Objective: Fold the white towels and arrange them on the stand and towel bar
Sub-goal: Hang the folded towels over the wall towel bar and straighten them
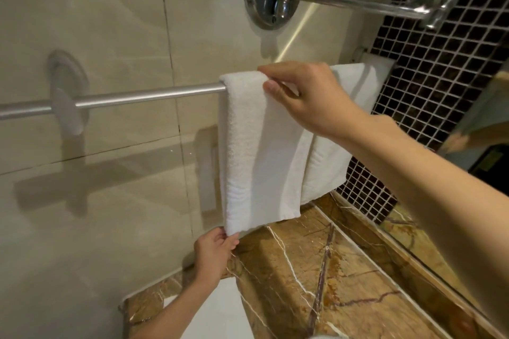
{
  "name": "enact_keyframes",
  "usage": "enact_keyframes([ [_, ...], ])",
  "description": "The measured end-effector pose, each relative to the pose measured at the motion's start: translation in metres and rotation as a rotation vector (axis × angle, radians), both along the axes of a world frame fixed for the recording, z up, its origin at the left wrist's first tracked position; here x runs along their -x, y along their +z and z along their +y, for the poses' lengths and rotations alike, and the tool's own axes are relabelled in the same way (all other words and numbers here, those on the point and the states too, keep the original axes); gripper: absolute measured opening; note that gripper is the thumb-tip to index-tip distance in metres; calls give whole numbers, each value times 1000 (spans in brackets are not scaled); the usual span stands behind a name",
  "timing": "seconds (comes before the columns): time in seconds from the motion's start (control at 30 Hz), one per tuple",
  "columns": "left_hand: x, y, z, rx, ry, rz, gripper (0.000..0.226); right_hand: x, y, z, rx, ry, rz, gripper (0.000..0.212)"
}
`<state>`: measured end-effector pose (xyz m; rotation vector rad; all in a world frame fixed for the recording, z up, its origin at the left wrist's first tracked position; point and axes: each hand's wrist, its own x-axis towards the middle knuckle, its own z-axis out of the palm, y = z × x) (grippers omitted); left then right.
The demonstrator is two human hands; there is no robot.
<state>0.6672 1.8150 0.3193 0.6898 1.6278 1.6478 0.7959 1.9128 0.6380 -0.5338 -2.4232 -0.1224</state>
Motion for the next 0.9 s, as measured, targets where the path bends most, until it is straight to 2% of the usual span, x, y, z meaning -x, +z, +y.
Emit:
enact_keyframes([
  [0.33,-11,-11,34,-27,-23,-22,11,-13,2,16,83,-51,7,34],
  [0.9,-5,-11,29,-54,-33,74,19,-13,-4,11,-11,-92,-48,32],
])
